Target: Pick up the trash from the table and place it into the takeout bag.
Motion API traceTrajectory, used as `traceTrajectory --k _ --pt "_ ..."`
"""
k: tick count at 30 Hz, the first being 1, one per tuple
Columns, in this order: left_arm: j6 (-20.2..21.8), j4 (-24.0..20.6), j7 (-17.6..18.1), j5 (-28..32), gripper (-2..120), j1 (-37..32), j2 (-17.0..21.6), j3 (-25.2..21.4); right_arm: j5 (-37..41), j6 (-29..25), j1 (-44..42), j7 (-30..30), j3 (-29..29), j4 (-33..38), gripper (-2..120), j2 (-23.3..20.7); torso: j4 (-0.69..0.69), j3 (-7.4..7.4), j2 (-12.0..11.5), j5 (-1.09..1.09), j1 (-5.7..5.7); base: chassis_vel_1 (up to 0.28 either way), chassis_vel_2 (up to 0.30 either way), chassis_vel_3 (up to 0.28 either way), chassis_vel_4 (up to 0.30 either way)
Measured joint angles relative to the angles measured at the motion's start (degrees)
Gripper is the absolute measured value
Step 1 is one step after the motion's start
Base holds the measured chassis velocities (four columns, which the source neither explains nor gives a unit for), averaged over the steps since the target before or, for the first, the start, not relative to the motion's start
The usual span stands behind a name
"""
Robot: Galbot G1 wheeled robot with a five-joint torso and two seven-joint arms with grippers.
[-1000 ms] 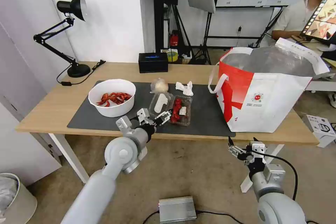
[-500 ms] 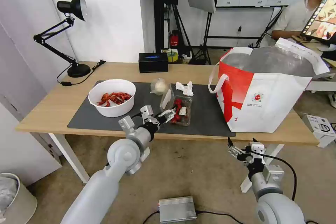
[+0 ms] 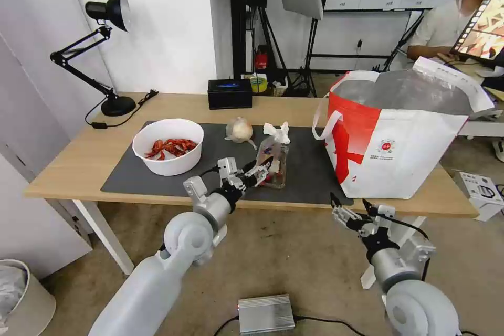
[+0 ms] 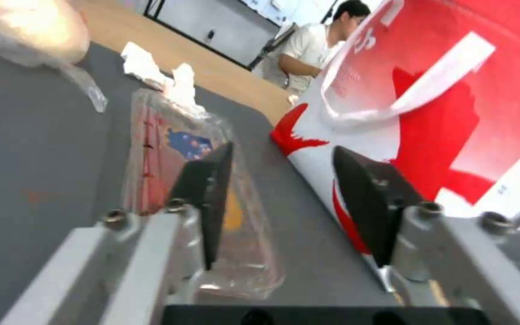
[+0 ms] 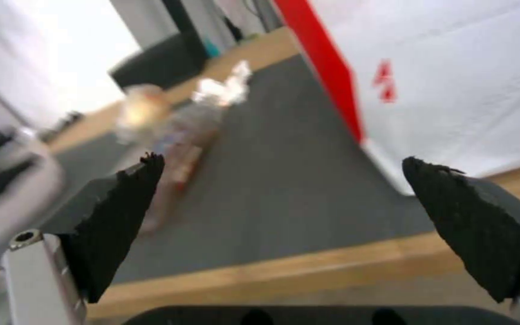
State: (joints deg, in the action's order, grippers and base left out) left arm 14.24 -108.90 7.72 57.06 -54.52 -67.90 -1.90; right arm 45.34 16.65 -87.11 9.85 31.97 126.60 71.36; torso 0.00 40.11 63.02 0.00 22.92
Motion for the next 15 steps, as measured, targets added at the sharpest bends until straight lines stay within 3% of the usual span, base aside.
traceTrajectory --k 9,13,14,15 --pt "-3.1 3.8 -3.9 -9.6 13 1.3 0.0 2.2 13.4 1.8 2.9 1.0 -0.2 0.2 100 1.0 0.00 0.00 0.0 0.00 0.00 0.000 0.000 0.000 0.000" --pt "-3.3 4.2 -4.3 -10.5 9 1.5 0.0 2.4 14.7 2.1 3.3 1.3 -0.2 0.2 100 1.1 -0.01 0.00 0.0 0.00 0.00 0.000 0.000 0.000 0.000" --pt "-3.6 4.9 -4.9 -11.9 0 1.8 0.0 2.5 17.3 2.6 4.1 2.2 -0.2 0.1 100 1.4 0.00 0.00 0.0 0.00 0.00 0.000 0.000 0.000 0.000" --pt "-3.8 5.6 -5.4 -13.3 0 2.2 0.1 2.7 20.1 3.2 5.2 3.2 -0.2 -0.1 100 1.7 0.00 0.00 0.0 0.00 0.00 0.000 0.000 0.000 0.000"
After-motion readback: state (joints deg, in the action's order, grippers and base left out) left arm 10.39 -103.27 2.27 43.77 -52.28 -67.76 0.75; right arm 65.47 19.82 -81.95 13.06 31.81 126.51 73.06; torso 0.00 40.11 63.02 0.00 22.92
